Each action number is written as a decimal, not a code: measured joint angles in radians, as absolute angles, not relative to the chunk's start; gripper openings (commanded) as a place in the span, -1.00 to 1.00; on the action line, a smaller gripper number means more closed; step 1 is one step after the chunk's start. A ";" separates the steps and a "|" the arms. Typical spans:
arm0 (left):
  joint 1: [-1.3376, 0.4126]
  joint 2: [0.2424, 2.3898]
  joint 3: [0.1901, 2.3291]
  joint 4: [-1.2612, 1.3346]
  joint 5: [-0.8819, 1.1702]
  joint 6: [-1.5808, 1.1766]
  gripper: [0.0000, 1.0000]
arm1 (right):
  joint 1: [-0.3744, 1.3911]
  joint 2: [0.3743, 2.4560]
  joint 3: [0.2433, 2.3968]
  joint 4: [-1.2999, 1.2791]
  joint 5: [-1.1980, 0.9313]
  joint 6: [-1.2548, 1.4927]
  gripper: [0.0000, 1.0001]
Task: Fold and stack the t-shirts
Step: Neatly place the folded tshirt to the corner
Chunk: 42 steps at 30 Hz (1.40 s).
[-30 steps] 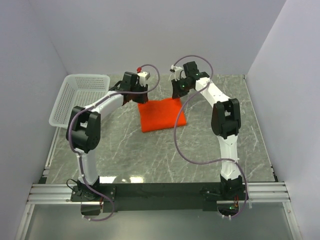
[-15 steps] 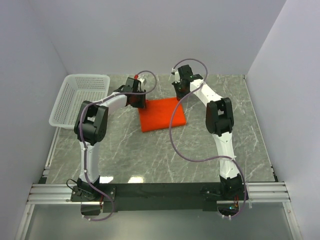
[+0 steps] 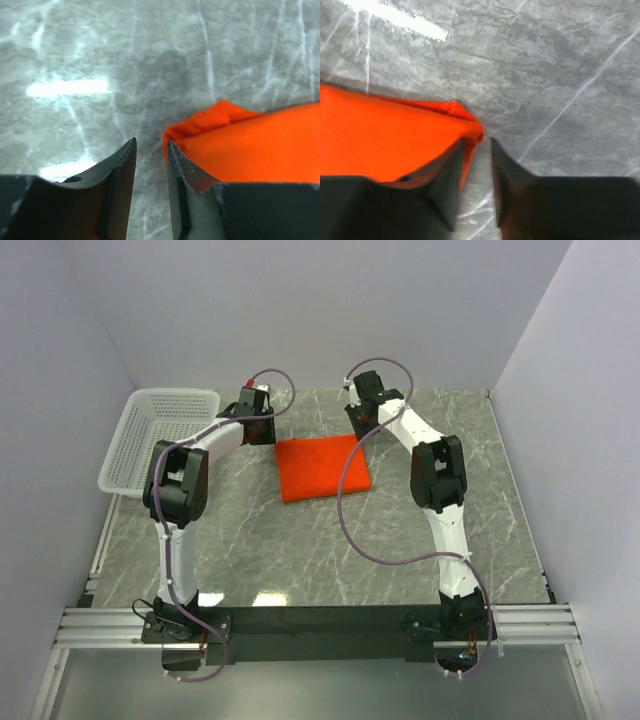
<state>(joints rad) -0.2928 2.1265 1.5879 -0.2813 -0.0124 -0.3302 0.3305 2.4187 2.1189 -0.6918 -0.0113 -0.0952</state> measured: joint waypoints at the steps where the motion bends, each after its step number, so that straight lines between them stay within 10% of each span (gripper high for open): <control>1: -0.291 2.126 1.588 -0.279 -0.025 -0.330 -0.26 | 0.329 2.410 2.112 -0.691 -0.010 -0.101 -0.16; 12: -0.289 1.858 1.449 -0.177 -0.031 -0.273 -0.09 | 0.250 2.065 1.810 -0.642 -0.217 -0.121 0.42; 30: -0.282 1.132 0.823 -0.084 0.044 -0.340 0.19 | 0.238 2.144 1.599 -0.632 -0.509 0.008 0.40; 36: -0.282 1.036 0.743 -0.107 0.051 -0.394 0.19 | 0.239 2.165 1.600 -0.619 -0.572 0.038 -0.01; 42: -0.282 1.021 0.743 -0.120 0.053 -0.415 0.19 | 0.239 2.183 1.600 -0.616 -0.591 0.048 -0.84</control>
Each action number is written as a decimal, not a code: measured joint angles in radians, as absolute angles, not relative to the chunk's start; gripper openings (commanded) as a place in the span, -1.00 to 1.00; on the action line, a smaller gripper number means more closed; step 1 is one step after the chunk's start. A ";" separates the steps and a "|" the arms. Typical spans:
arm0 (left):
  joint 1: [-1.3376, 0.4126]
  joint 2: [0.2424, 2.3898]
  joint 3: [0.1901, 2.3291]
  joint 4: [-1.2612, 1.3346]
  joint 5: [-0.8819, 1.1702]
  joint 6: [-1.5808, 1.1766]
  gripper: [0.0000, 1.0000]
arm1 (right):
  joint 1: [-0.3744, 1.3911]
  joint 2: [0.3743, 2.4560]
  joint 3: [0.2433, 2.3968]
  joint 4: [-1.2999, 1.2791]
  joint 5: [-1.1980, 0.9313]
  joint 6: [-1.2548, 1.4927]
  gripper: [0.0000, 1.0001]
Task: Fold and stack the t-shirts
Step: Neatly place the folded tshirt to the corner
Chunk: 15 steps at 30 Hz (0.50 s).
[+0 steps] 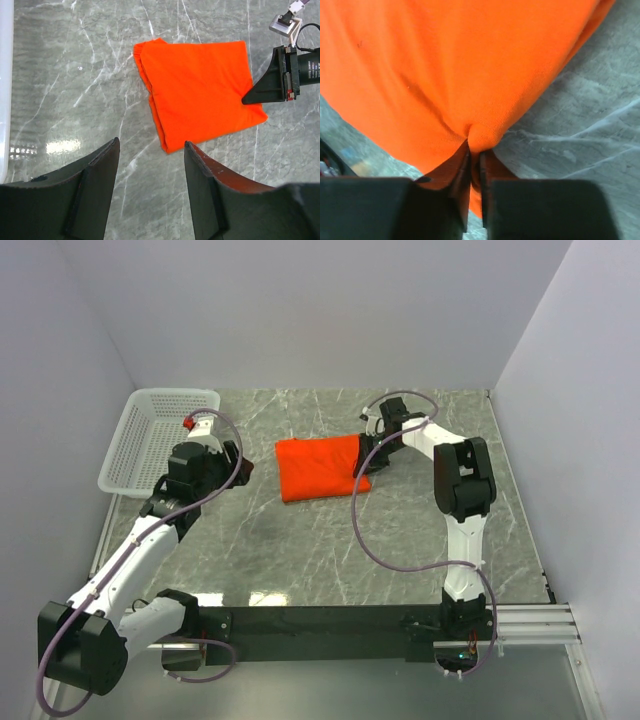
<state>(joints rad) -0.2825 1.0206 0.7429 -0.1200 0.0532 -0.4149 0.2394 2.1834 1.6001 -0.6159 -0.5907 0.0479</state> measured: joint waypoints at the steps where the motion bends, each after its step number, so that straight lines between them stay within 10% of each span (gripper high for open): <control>1: -0.282 1.021 0.743 -0.121 0.056 -0.416 0.19 | 0.239 2.183 1.600 -0.616 -0.590 0.051 -0.95; 15: -0.282 1.021 0.730 -0.117 0.090 -0.431 0.19 | -0.003 2.141 1.592 -0.707 -0.568 -0.034 -1.00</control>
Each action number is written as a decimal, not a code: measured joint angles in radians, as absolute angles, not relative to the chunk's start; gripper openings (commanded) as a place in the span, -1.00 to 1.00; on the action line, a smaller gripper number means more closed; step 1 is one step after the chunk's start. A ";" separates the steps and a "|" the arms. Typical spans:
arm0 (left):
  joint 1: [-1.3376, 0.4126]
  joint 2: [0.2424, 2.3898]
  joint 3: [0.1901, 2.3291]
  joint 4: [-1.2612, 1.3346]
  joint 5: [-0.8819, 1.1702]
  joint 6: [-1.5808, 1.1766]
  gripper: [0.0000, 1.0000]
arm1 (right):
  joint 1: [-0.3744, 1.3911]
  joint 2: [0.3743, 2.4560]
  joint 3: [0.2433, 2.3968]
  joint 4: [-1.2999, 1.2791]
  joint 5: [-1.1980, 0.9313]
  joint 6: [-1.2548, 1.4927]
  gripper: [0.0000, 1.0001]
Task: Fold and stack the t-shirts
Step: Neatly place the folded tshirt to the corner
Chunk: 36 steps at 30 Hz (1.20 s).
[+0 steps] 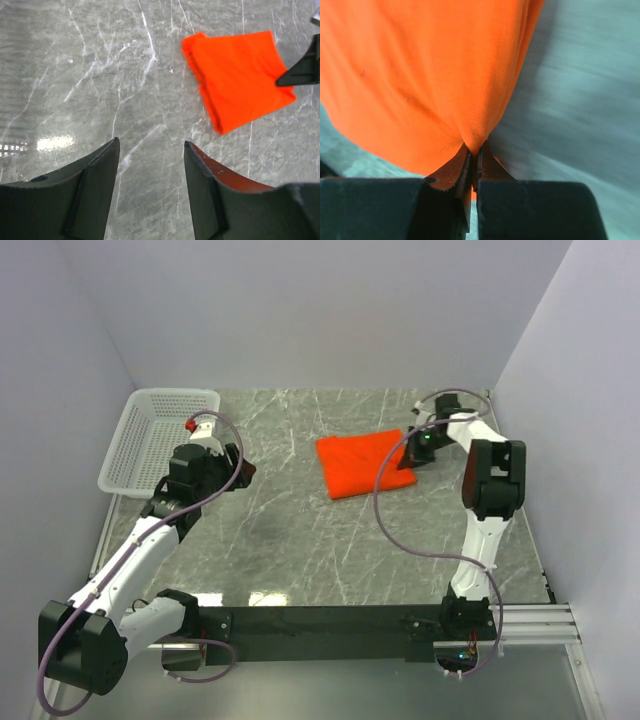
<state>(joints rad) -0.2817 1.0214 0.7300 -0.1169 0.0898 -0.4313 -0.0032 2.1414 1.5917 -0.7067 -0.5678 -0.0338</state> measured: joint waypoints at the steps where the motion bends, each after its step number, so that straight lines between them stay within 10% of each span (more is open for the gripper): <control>1: -0.282 1.022 0.727 -0.117 0.092 -0.431 0.19 | -0.035 2.141 1.597 -0.721 -0.557 -0.051 -1.00; 15: -0.281 1.066 0.707 -0.078 0.157 -0.431 0.18 | -0.405 2.144 1.730 -0.841 -0.315 -0.239 -0.96; 24: -0.281 1.091 0.709 -0.076 0.177 -0.412 0.18 | -0.405 2.145 1.786 -0.832 -0.120 -0.293 0.11; 31: -0.281 1.072 0.783 -0.157 0.107 -0.326 0.23 | -0.394 2.112 1.786 -0.838 -0.056 -0.341 0.22; 36: -0.281 1.034 0.854 -0.196 -0.005 -0.319 0.75 | -0.358 1.961 1.725 -0.847 -0.074 -0.411 0.29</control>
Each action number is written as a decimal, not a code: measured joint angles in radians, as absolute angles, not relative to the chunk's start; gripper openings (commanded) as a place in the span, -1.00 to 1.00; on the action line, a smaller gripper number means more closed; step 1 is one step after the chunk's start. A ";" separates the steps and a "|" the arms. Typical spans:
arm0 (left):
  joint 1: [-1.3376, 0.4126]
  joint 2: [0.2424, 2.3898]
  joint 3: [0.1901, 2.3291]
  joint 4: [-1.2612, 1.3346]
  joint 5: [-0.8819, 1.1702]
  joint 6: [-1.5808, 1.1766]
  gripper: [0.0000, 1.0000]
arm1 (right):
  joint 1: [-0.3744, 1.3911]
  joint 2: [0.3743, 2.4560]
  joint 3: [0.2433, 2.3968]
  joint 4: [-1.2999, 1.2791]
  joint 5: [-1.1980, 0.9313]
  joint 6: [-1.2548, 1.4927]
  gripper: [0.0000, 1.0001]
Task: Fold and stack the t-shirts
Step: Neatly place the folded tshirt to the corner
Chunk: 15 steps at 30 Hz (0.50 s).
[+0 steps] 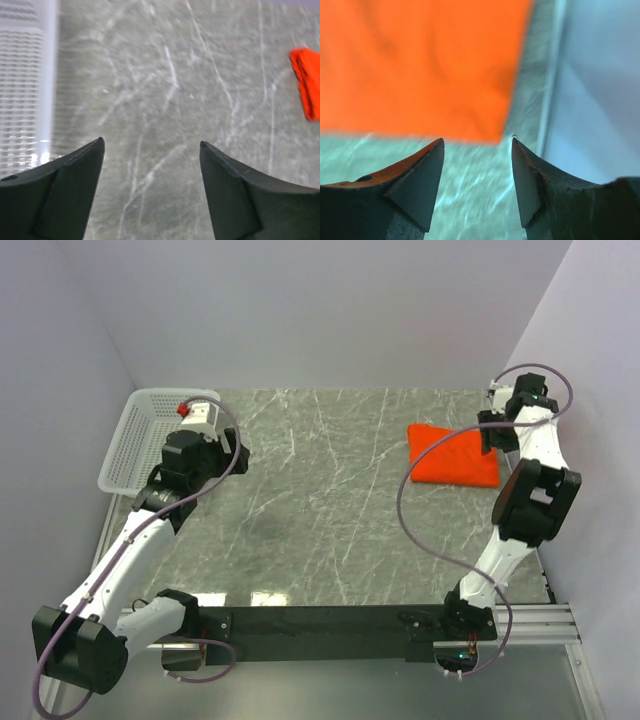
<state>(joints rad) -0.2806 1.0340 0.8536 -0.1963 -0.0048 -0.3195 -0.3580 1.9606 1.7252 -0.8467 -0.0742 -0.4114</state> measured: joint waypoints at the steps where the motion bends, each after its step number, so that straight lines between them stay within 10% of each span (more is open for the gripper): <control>1: -0.280 1.028 0.867 -0.208 -0.036 -0.331 0.76 | -0.339 1.906 1.685 -0.843 -0.081 -0.427 0.29; 15: -0.257 1.010 0.968 -0.404 -0.213 -0.387 0.98 | -0.236 1.169 1.169 -0.617 -0.063 -0.418 0.78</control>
<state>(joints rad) -0.2569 1.0096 0.9676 -0.4038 -0.2134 -0.3870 -0.2356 1.1687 1.1694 -0.6174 -0.0628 -0.4175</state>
